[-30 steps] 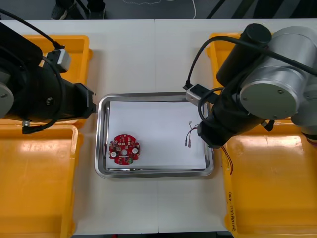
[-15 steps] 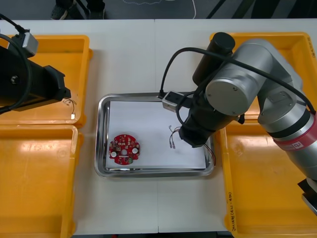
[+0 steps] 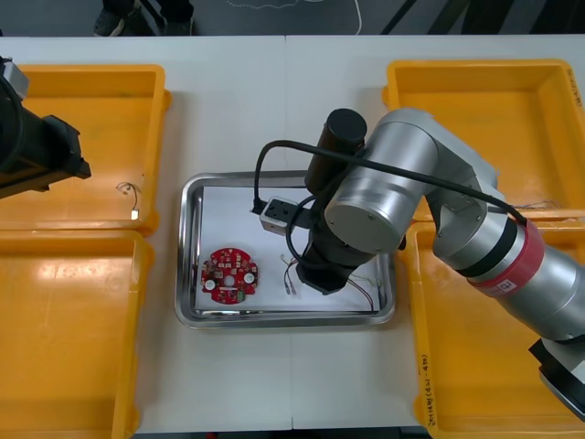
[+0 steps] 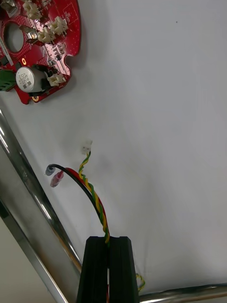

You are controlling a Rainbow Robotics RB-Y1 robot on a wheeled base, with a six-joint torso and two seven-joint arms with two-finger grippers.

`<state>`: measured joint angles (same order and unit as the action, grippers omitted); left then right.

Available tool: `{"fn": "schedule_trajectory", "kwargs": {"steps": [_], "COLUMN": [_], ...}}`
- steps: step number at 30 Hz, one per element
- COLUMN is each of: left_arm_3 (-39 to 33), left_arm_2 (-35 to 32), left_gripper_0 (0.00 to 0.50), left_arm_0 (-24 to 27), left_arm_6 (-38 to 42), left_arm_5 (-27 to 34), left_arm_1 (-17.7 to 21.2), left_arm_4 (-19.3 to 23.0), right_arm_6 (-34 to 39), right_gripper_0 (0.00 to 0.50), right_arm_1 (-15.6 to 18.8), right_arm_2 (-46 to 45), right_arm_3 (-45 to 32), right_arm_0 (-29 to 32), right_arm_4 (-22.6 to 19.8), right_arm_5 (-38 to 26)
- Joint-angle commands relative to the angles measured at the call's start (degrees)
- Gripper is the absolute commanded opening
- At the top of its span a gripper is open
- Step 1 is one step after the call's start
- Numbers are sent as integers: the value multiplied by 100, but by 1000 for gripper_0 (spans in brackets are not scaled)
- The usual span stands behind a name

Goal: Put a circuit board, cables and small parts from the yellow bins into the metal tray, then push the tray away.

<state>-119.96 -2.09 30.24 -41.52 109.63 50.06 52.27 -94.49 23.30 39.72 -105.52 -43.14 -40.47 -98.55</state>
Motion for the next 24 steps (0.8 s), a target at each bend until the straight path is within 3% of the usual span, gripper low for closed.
{"fn": "schedule_trajectory", "kwargs": {"steps": [1, 17, 22, 24], "left_arm_3": [403, 1422, 1871, 2055], "left_arm_2": [-160, -143, 130, 306], "left_gripper_0": [500, 500, 500, 500], "left_arm_0": [211, 474, 738, 887], "left_arm_6": [-638, -1139, -1368, -1376], "left_arm_5": [-100, -513, -575, -689], "left_arm_1": [329, 364, 364, 364], "left_arm_4": [46, -200, -314, -314], "right_arm_6": [-421, -676, -737, -737], "right_gripper_0": [0, 0, 0, 23], "right_arm_1": [-247, -397, -397, -397], "right_arm_2": [308, 800, 809, 800], "right_arm_3": [137, 603, 638, 638], "right_arm_0": [-222, -239, -248, -248], "right_arm_4": [250, 611, 628, 655], "right_arm_5": [213, 679, 732, 749]}}
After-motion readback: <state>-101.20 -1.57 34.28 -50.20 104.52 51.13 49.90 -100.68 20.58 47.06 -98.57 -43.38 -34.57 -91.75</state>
